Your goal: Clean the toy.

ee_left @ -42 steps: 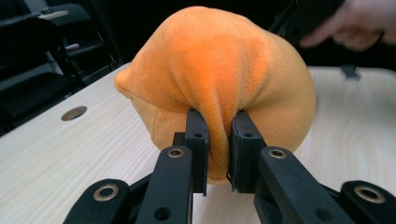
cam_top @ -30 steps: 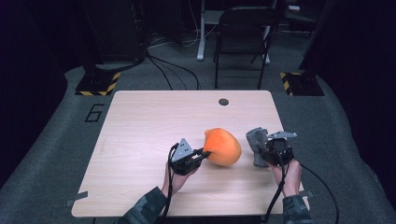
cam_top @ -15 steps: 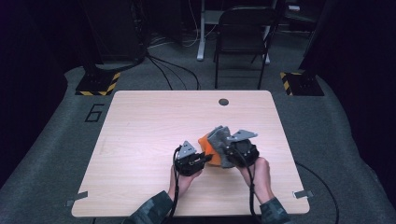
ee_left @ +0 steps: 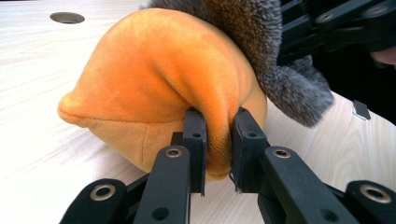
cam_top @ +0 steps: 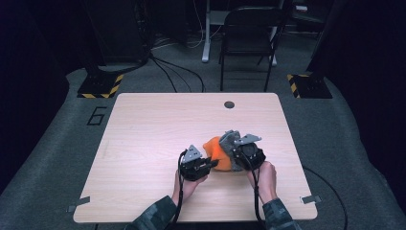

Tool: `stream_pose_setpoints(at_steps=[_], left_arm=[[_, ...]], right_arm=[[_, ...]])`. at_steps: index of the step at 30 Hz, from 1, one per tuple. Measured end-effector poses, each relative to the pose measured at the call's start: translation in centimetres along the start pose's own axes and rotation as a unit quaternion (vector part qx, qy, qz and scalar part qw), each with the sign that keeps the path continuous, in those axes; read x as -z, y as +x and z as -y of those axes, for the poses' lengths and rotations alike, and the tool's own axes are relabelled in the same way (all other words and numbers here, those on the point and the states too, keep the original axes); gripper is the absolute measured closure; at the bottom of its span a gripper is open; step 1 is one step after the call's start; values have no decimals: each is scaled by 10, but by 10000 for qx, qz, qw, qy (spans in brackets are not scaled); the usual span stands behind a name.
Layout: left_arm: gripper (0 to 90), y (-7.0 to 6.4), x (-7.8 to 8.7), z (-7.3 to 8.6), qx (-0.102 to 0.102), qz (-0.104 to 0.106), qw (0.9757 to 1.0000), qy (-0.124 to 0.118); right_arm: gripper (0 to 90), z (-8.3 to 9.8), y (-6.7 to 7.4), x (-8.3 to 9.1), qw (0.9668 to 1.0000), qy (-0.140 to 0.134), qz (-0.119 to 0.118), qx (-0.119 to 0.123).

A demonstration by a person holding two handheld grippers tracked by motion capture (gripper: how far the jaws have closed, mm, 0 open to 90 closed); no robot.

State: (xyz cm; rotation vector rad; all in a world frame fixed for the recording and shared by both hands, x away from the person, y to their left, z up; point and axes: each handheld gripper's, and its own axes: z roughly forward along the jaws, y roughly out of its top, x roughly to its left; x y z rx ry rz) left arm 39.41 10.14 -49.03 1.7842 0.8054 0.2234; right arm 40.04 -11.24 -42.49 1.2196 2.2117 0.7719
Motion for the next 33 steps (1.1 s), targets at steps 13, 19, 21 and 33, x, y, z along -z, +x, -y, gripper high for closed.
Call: stream_pose_setpoints(at_steps=[13, 19, 21, 33], left_arm=[[778, 2, -1, 1, -65, 103, 9999, 58], [774, 2, -1, 1, -9, 149, 9999, 48], [773, 2, -1, 1, -21, 157, 9999, 48], [772, 1, -2, 1, -180, 134, 9997, 106]], right_arm=[[702, 39, -42, -49, 9954, 736, 108, -606], [700, 39, -55, -42, 9946, 752, 88, -704], [698, 27, -56, -21, 9964, 479, 70, -693], [684, -7, 16, 9, 9991, -103, -252, 313]])
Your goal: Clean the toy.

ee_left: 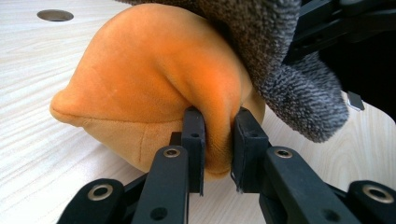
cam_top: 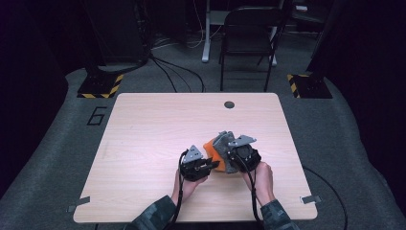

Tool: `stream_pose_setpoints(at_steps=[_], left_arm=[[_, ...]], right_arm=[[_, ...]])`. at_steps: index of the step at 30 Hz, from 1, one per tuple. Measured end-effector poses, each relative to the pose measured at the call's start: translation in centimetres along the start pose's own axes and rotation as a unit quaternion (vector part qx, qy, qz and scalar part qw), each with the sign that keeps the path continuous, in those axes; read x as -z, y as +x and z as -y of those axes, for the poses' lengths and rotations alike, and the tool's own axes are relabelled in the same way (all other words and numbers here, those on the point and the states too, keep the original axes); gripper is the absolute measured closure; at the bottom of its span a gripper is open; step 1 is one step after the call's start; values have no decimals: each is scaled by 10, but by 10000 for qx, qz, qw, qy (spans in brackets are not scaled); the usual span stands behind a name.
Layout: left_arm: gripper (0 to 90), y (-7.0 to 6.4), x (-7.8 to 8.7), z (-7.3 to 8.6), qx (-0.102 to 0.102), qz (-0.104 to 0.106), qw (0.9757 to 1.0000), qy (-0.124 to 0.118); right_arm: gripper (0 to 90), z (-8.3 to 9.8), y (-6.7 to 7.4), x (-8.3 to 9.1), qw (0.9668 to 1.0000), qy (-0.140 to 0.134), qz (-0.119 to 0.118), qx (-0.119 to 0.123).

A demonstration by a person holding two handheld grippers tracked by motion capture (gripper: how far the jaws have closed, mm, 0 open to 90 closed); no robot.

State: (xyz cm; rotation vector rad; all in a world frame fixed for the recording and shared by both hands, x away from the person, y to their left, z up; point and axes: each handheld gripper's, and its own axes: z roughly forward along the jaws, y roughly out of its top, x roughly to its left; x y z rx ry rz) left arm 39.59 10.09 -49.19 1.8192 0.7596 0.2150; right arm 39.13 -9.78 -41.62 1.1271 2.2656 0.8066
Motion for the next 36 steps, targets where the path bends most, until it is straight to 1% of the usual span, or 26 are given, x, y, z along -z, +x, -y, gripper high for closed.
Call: stream_pose_setpoints(at_steps=[1, 3, 6, 8, 9, 12, 13, 14, 15, 16, 17, 18, 19, 21, 22, 23, 24, 25, 26, 28, 30, 31, 33, 34, 35, 36], left_arm=[[772, 0, 0, 0, -1, 1, 10000, -5], [772, 0, 0, 0, -14, 2, 10000, -1], [772, 1, -1, 0, -11, 1, 10000, 13], [772, 1, -1, 0, -27, 5, 10000, 20], [771, 1, -1, 0, -24, 10, 10000, 21], [772, 1, -1, 0, -45, 21, 10000, 8], [772, 0, -2, 0, -70, 32, 10000, -6], [772, 0, -2, 1, -95, 75, 9999, 27], [772, 0, -2, 1, -93, 72, 9999, 25], [772, -1, -3, 1, -106, 77, 9999, 23], [771, -1, -3, 1, -112, 73, 9999, 16], [772, -1, -3, 1, -139, 61, 9999, 19], [772, -1, -2, 1, -139, 58, 9999, 12], [772, 0, -2, 1, -148, 55, 9999, 20], [772, 0, -1, 1, -111, 67, 9999, 12], [772, 0, -1, 1, -115, 70, 9999, 15], [772, 0, -1, 1, -114, 66, 9999, 7], [771, 0, -1, 1, -105, 65, 9999, -3], [771, 0, -1, 2, -100, 79, 9999, -6], [770, 1, 0, 2, -81, 78, 9999, -11], [770, 2, 0, 2, -55, 93, 9999, -21], [770, 3, 0, 2, -69, 93, 9999, -10], [770, 2, -1, 1, -65, 95, 9999, -25], [770, 3, -1, 1, -79, 96, 9999, -15], [770, 3, -1, 1, -60, 95, 9999, -21], [770, 3, 0, 1, -44, 87, 9999, -22]], right_arm=[[684, 2, -4, -1, 10000, 15, -8, -54], [685, 5, -10, -2, 9997, 120, 135, -172], [686, 11, -20, -7, 9994, 147, 114, -301], [686, 16, -27, -11, 9985, 234, 146, -472], [686, 19, -30, -13, 9985, 237, 146, -478], [688, 26, -39, -20, 9971, 380, 230, -615], [689, 29, -42, -23, 9969, 416, 254, -624], [692, 32, -44, -27, 9965, 455, 227, -669], [694, 36, -46, -31, 9963, 516, 247, -642], [694, 39, -47, -35, 9955, 592, 287, -682], [694, 42, -48, -39, 9954, 615, 302, -664], [694, 44, -50, -41, 9945, 724, 322, -687], [694, 47, -53, -45, 9940, 777, 348, -690], [694, 55, -56, -54, 9915, 978, 338, -785], [695, 59, -57, -59, 9906, 1079, 351, -758], [695, 63, -56, -64, 9903, 1076, 320, -820], [694, 64, -56, -64, 9903, 1046, 312, -862], [694, 62, -56, -63, 9909, 1083, 302, -738], [694, 60, -56, -62, 9906, 1131, 320, -705], [695, 58, -60, -55, 9905, 1127, 335, -717], [697, 54, -65, -45, 9902, 1028, 404, -851], [697, 52, -68, -38, 9917, 915, 414, -800], [697, 42, -69, -22, 9935, 639, 434, -839], [697, 36, -67, -13, 9944, 497, 423, -834], [697, 29, -63, -4, 9956, 377, 382, -774], [697, 23, -57, 4, 9964, 237, 343, -745]])
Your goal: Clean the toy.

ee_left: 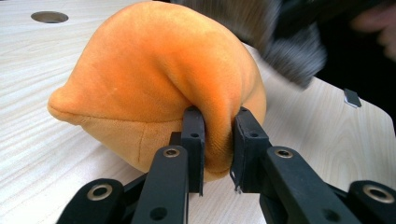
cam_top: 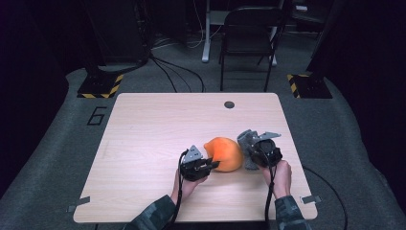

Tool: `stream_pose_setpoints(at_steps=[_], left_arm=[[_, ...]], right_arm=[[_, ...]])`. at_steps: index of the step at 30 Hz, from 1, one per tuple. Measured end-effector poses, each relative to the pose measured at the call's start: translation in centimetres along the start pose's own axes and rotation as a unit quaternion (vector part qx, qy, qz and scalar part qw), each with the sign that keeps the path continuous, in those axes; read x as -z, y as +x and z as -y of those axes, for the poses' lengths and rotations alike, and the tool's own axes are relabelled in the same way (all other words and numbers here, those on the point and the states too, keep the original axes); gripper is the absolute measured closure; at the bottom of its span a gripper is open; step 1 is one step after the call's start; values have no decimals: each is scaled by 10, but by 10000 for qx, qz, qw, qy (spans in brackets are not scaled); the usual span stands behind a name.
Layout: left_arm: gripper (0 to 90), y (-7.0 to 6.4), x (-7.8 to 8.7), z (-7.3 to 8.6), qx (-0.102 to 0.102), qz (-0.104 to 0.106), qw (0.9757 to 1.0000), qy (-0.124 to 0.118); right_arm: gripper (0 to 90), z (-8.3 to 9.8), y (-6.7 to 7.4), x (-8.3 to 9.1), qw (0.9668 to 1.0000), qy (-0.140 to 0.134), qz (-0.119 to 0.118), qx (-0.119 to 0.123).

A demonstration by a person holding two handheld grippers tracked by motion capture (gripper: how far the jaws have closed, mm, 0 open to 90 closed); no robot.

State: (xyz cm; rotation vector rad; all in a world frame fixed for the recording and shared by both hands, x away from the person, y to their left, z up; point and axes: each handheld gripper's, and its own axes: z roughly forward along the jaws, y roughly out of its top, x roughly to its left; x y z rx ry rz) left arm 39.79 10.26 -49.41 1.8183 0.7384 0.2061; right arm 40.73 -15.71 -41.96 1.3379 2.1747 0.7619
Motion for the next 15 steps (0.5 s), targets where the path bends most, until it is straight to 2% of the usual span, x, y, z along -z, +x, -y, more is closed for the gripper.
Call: stream_pose_setpoints(at_steps=[2, 3, 5, 7, 9, 11, 14, 15], left_arm=[[769, 0, 0, 0, 45, -13, 10000, -10], [769, 0, 0, 0, 76, -8, 10000, -19], [769, 0, 0, 0, 81, -14, 10000, -14], [770, 0, 0, 0, 79, -27, 10000, -8], [770, 1, 0, 1, 99, -31, 9999, 21], [770, 1, 0, 1, 119, -29, 9999, 8], [769, 2, 0, 1, 93, -23, 10000, 14], [769, 2, 0, 1, 93, -23, 10000, 14]], right_arm=[[696, -9, 16, 13, 9996, -172, -116, 186], [695, -12, 23, 16, 9988, -200, -215, 388], [694, -14, 39, 15, 9970, -92, -376, 666], [694, -13, 50, 8, 9963, 1, -388, 769], [694, -9, 52, -1, 9956, 40, -310, 879], [694, -8, 48, -4, 9962, 4, -369, 787], [694, -5, 40, -8, 9973, 87, -193, 699], [694, -3, 36, -10, 9978, 145, -227, 606]])
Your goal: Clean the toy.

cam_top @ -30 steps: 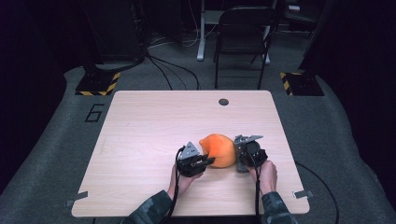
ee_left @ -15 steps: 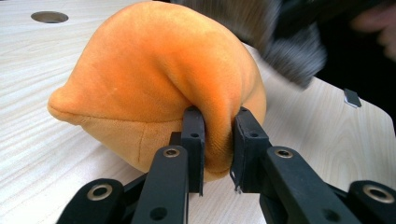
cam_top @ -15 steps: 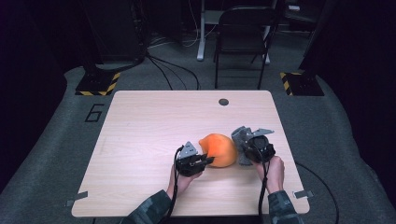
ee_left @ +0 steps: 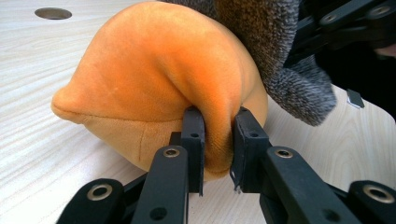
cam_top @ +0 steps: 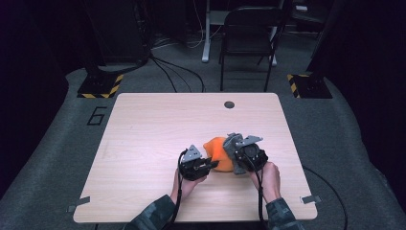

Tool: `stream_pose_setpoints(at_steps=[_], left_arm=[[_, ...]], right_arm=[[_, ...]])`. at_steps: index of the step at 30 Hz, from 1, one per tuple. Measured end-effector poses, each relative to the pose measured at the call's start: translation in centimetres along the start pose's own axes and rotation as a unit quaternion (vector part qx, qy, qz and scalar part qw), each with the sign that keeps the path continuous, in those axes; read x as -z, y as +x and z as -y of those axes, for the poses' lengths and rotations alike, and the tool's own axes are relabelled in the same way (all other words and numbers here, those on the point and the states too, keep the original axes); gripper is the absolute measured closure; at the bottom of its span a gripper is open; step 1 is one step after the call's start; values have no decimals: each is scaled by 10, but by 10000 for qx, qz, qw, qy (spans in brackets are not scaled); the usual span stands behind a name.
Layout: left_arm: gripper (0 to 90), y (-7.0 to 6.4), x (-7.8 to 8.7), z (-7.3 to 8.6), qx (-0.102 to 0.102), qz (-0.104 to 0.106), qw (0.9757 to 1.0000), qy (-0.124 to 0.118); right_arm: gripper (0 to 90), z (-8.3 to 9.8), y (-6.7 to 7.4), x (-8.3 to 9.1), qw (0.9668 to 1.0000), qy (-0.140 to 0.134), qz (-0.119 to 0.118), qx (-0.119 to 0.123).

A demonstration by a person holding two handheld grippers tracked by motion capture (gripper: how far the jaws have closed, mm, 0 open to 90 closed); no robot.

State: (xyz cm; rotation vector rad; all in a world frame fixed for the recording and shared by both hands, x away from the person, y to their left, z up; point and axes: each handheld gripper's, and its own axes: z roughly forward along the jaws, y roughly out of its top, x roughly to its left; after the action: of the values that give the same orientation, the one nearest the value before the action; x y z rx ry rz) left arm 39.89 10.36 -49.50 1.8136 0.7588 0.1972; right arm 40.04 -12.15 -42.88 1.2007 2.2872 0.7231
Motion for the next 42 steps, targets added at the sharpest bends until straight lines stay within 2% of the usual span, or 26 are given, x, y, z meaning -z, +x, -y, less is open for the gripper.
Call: stream_pose_setpoints(at_steps=[4, 8, 11, 13, 17, 20, 22, 24, 25, 26, 28, 29, 31, 32, 34, 36, 38, 40, 42], left_arm=[[768, 0, 0, 0, 19, 5, 10000, 2], [750, 2, 0, 0, -35, 8, 10000, 27], [688, 3, 0, -1, -47, 35, 10000, 39], [612, 2, 1, -2, -80, 22, 9999, 88], [473, 2, 4, -5, -281, 22, 9994, 203], [391, 3, 9, -6, -516, -24, 9983, 272], [355, 2, 13, -8, -733, -140, 9967, 315], [332, 1, 15, -10, -1042, -317, 9934, 350], [314, 0, 17, -11, -1196, -340, 9915, 374], [307, 0, 17, -11, -1236, -314, 9912, 344], [281, 0, 16, -11, -1489, -362, 9874, 405], [279, 0, 15, -10, -1524, -380, 9866, 431], [265, 3, 14, -8, -1704, -394, 9834, 490], [267, 3, 13, -7, -1798, -433, 9813, 531], [274, 4, 10, -5, -2095, -537, 9747, 561], [277, 6, 7, -1, -2296, -599, 9695, 608], [280, 8, 4, 2, -2535, -636, 9625, 722], [284, 10, 2, 4, -2638, -618, 9601, 700], [291, 11, -1, 7, -2757, -668, 9562, 718]], right_arm=[[692, 7, -12, -9, 9998, 70, 39, -181], [695, 9, -14, -12, 9998, 49, 20, -172], [696, 9, -12, -13, 9998, 82, 20, -177], [696, 9, -12, -14, 9998, 75, 16, -184], [698, 8, -12, -14, 9999, 62, 38, -149], [698, 7, -11, -14, 9999, 70, 35, -129], [698, 7, -11, -13, 9999, 82, 41, -110], [698, 6, -10, -14, 9999, 29, 73, -119], [699, 6, -10, -14, 9999, 46, 61, -134], [699, 6, -10, -14, 9999, 48, 46, -100], [699, 6, -10, -14, 9999, 71, 43, -87], [699, 5, -11, -14, 9999, 73, 37, -87], [699, 5, -10, -14, 9999, 87, 43, -105], [699, 5, -10, -14, 9999, 93, 39, -98], [699, 5, -10, -14, 9999, 85, 45, -100], [699, 5, -11, -14, 9999, 89, 32, -115], [700, 5, -10, -14, 9999, 114, 27, -120], [699, 4, -11, -14, 9998, 134, 0, -128], [699, 4, -10, -14, 9998, 120, 16, -155]])
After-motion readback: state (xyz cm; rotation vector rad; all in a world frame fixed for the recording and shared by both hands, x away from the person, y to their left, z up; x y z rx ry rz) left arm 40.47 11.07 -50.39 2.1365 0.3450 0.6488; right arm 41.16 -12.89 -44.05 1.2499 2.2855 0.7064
